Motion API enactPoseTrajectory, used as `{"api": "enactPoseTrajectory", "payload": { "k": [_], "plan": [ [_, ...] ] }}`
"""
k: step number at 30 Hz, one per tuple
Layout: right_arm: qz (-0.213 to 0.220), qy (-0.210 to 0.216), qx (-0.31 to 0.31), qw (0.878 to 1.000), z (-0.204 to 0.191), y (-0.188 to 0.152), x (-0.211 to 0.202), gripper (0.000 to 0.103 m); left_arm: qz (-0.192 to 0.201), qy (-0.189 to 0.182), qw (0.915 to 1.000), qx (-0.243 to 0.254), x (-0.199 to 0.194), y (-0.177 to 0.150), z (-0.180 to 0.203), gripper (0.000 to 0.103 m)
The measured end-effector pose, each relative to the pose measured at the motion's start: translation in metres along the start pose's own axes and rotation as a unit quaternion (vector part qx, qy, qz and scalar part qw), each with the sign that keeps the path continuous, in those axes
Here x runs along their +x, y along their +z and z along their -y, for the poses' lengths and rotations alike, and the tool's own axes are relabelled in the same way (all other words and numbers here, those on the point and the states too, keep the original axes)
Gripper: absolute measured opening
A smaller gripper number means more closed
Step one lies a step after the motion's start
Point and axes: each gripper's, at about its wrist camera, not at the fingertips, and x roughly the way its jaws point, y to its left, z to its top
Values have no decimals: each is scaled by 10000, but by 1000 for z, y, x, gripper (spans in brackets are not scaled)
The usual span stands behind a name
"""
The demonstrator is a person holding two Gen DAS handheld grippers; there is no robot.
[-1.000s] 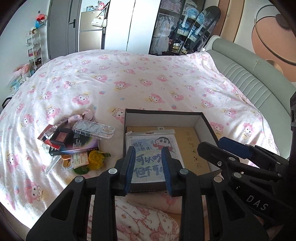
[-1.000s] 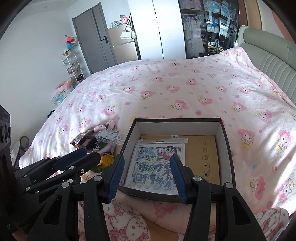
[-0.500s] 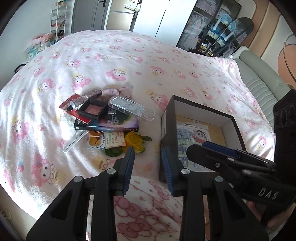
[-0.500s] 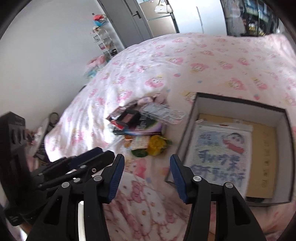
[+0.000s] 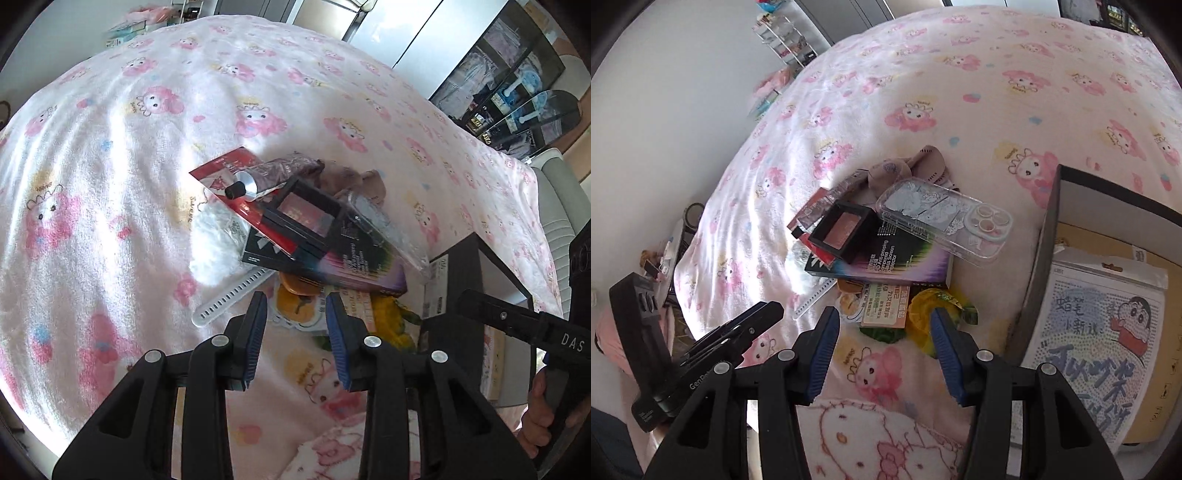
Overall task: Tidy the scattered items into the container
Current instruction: 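Reach the left gripper to the pile and grasp the black Smart Devil box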
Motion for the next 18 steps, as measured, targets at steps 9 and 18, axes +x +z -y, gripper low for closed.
{"api": "enactPoseTrajectory", "payload": {
  "k": [9,18],
  "plan": [
    [-653,-470,422,9959,21,32,84,49,-227,-72,9993,-302,60,30,-23,33],
    [-877,-570,655,9924,32,40,113,61,-285,-76,9983,-510,79,35,-32,34]
  ]
}}
